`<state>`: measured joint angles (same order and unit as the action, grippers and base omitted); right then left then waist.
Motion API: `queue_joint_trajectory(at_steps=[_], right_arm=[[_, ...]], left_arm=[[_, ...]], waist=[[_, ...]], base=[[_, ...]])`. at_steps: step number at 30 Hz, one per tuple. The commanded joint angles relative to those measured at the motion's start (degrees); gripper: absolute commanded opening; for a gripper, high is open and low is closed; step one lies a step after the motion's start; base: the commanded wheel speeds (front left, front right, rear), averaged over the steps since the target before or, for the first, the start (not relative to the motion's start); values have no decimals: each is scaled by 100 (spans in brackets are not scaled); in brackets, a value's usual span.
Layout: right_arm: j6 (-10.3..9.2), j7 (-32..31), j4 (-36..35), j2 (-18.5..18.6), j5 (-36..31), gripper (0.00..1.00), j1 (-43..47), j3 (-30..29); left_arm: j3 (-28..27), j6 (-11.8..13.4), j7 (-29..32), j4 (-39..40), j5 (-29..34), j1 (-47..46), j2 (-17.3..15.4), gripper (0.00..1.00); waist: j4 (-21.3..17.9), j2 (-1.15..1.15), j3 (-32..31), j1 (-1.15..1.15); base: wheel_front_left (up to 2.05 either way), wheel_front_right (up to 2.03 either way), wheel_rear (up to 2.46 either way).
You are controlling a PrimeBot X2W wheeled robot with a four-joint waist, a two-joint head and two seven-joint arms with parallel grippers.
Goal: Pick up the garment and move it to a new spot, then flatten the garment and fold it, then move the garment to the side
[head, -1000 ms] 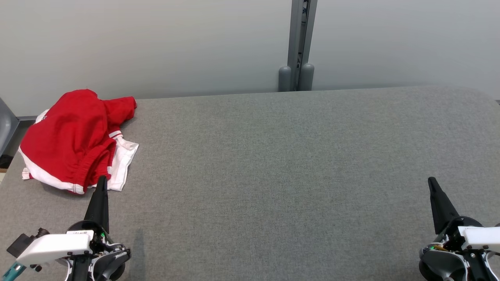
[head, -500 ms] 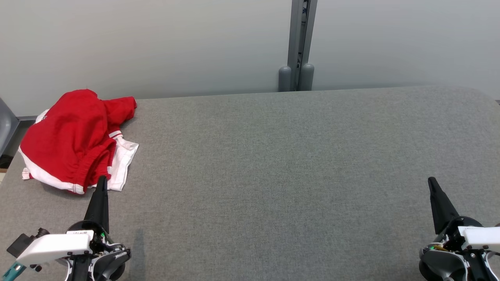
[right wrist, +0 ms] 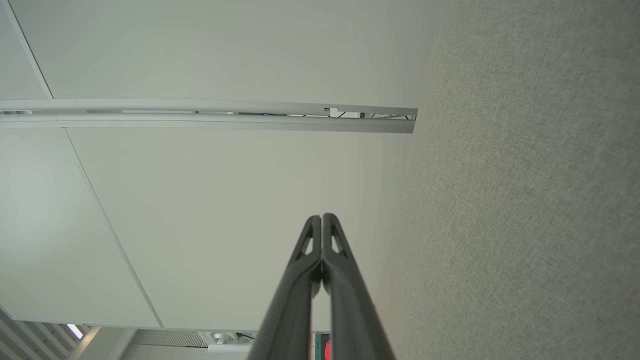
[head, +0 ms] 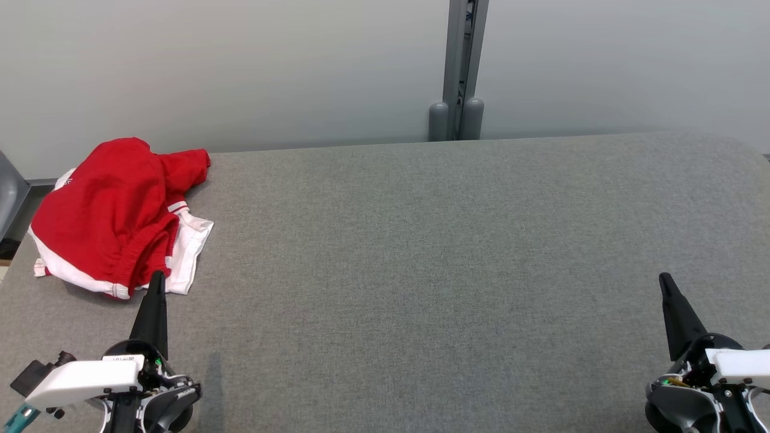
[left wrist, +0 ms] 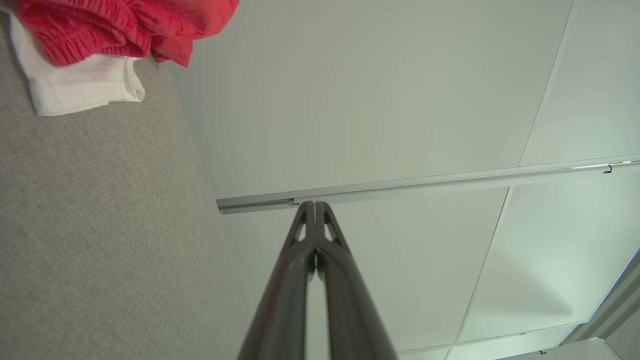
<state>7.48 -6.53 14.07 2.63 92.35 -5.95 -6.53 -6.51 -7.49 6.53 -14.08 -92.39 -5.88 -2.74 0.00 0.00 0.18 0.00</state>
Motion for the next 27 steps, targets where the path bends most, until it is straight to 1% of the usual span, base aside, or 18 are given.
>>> queue_joint_trajectory(at_steps=[1, 27], right_arm=[[2, -15, -17, 52, 14, 0, -53, -4], [3, -15, -17, 51, 14, 0, -53, -4]], left_arm=[[-20, -19, 15, 18, -5, -71, -29, 0], [-20, -19, 15, 18, -5, -71, -29, 0]], waist=[[0, 0, 0, 0], [0, 0, 0, 0]], base=[[0, 0, 0], [0, 0, 0]])
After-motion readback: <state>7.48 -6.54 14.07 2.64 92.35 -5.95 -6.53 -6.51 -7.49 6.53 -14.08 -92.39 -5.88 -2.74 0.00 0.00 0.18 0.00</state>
